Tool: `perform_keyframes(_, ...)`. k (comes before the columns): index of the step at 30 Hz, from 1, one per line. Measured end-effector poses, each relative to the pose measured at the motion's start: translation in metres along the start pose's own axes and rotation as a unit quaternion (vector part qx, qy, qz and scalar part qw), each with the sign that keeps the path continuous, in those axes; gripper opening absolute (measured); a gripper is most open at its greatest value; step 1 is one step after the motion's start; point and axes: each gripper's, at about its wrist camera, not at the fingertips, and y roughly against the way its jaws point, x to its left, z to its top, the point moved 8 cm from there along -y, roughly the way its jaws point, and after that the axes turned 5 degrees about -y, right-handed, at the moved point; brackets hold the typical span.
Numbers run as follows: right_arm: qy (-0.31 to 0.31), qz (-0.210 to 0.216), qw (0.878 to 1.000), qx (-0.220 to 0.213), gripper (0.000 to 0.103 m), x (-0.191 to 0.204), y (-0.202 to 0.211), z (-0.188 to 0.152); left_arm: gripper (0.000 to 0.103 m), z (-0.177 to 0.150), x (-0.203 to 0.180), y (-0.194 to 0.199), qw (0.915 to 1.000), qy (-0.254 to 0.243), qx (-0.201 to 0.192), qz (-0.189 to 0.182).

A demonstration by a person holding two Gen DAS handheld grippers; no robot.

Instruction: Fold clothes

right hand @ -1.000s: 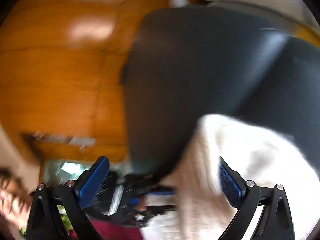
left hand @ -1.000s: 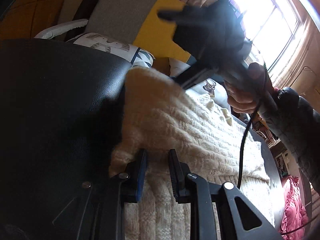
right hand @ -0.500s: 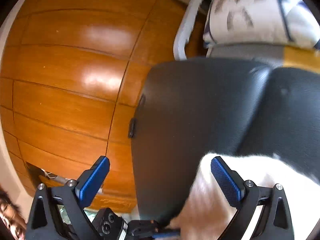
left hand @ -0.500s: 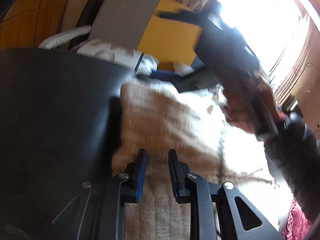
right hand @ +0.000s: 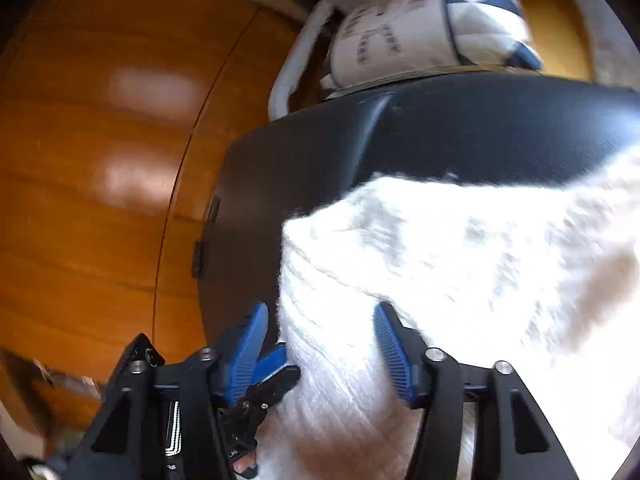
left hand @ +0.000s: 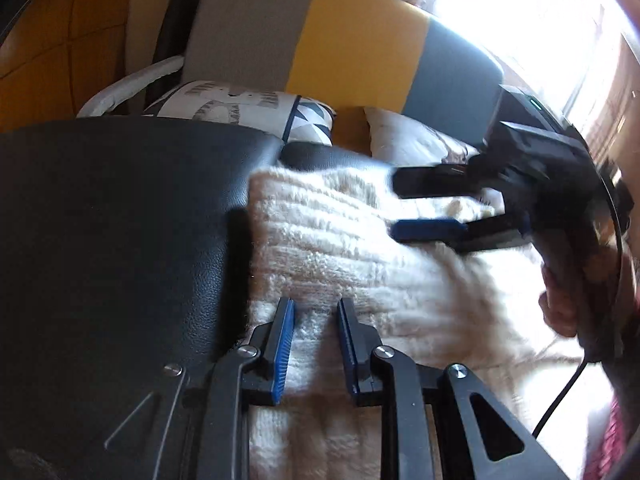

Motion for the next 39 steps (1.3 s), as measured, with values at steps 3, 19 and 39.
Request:
perform_keyframes(3,0.018,0.011,0.999,-0.024,0.094,0.013,0.032,-0.02,0.022,0.005,-0.008,0.012,0.9997,-0.016,-0.018,0.001)
perform_keyframes(19,-0.132,-0.014,0.961,-0.242,0.103,-0.07,0.168,-0.103,0.022,0.0,-0.04,-0.003,0.9973,-0.064,0.034,0.014)
perform_keyframes(39,-0.204,-0.065,0.941,-0.261,0.103,-0.082,0.256,-0.395,0.048,-0.18,0.019,0.147,0.9899,0.027,0.105,-0.092)
